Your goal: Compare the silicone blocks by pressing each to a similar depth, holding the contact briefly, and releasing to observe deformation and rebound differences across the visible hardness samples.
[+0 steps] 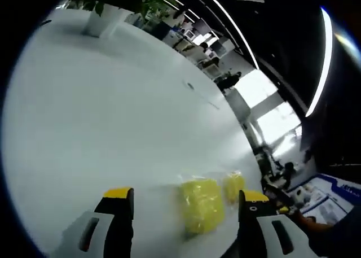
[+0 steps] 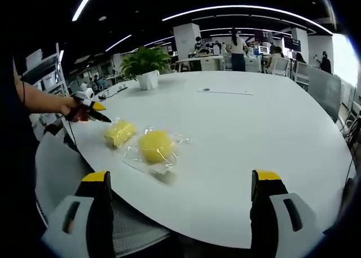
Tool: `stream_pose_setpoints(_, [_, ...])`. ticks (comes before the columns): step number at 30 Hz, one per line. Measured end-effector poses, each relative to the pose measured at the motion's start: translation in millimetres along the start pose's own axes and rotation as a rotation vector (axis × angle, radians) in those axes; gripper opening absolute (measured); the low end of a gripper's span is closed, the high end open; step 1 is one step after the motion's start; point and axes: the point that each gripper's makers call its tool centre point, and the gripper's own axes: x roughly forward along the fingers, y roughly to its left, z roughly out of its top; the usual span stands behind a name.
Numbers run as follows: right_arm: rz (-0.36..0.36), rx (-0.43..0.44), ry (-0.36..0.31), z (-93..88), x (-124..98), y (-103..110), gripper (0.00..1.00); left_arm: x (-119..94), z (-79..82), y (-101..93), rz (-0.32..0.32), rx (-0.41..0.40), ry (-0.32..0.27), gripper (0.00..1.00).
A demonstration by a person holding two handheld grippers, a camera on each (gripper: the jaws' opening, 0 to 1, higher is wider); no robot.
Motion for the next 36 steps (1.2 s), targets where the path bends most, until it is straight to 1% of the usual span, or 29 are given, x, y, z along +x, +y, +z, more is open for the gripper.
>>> stream_pose_setpoints(1, [-0.001, 0.0, -0.001, 0.8, 0.3, 0.4, 0.96, 2.2, 1.1, 3.2, 0.01, -0.003, -0.005, 0.79])
stream_pose_setpoints(3, [0.0, 0.003, -0.002, 1.4, 0.8, 1.4, 0.96, 6.4, 2.5, 5.2, 0.006, 0.004, -0.018, 0.78])
stream_pose_setpoints(6, [0.001, 0.005, -0.001, 1.5, 1.4, 2.1, 0.96, 14.3, -4.4, 6.7, -0.001, -0.002, 0.017, 0.75])
stream_pose_setpoints(7, [0.001, 0.007, -0.001, 1.5, 1.5, 2.5, 0.96, 16.7, -6.2, 6.1, -0.013, 0.015, 0.025, 0.71])
stream_pose_setpoints(8, [0.002, 0.009, -0.001, 0.8, 1.7, 1.9, 0.96, 18.8, -5.0, 6.2, -0.015, 0.015, 0.014, 0.68])
stream_pose_setpoints(9, [0.001, 0.012, 0.001, 0.0, 2.0, 1.6, 0.96, 20.6, -4.9, 6.5, -0.021, 0.026, 0.007, 0.66])
stream_pose_setpoints(10, [0.001, 0.013, 0.004, -0.5, 2.3, 2.3, 0.96, 21.9, -1.4, 6.0, -0.03, 0.081, -0.015, 0.63])
stream_pose_setpoints(11, [0.002, 0.014, 0.007, -0.9, 2.6, 2.7, 0.96, 22.6, 0.7, 4.1, -0.036, 0.112, -0.031, 0.62])
stream_pose_setpoints(12, [0.002, 0.017, 0.01, -1.5, 3.0, 3.2, 0.96, 23.9, -0.8, 3.1, -0.043, 0.104, -0.029, 0.62])
stream_pose_setpoints(15, [0.002, 0.022, 0.009, -1.0, 3.0, 5.1, 0.96, 27.3, -0.2, 2.9, -0.07, 0.082, -0.031, 0.55])
stream_pose_setpoints(17, [0.004, 0.018, 0.016, -1.6, 2.9, 6.4, 0.96, 28.8, -3.4, 2.6, -0.071, 0.065, -0.011, 0.47])
stream_pose_setpoints(19, [0.004, 0.018, 0.022, -3.4, 3.1, 5.5, 0.96, 30.6, -5.9, 2.3, -0.078, 0.033, 0.004, 0.41])
stream_pose_setpoints(20, [0.004, 0.022, 0.024, -3.4, 2.8, 5.9, 0.96, 31.5, -7.9, 0.5, -0.089, 0.01, 0.018, 0.39])
stream_pose_setpoints(23, [-0.007, 0.028, 0.019, -1.7, 2.6, 4.4, 0.96, 34.6, -8.2, -1.6, -0.108, -0.018, 0.03, 0.33])
stream_pose_setpoints(26, [-0.008, 0.032, 0.018, -0.7, 2.8, 6.1, 0.96, 38.5, -9.2, 1.1, -0.091, -0.108, 0.036, 0.27])
stream_pose_setpoints(29, [0.001, 0.038, 0.026, -2.3, 4.0, 8.5, 0.96, 44.3, -11.9, 4.7, -0.094, -0.137, 0.037, 0.23])
stream_pose_setpoints(30, [0.001, 0.036, 0.029, -2.6, 4.3, 8.9, 0.96, 44.6, -12.7, 4.0, -0.099, -0.144, 0.037, 0.2])
stream_pose_setpoints(32, [0.003, 0.037, 0.032, -2.9, 4.0, 9.6, 0.96, 44.9, -10.9, 0.0, -0.124, -0.19, 0.016, 0.18])
stream_pose_setpoints(34, [0.003, 0.039, 0.032, -3.1, 3.6, 9.5, 0.96, 44.8, -11.0, -0.8, -0.123, -0.173, 0.005, 0.16])
stream_pose_setpoints(36, [0.002, 0.04, 0.036, -4.5, 3.4, 8.6, 0.96, 45.7, -11.5, -1.1, -0.135, -0.187, 0.002, 0.12])
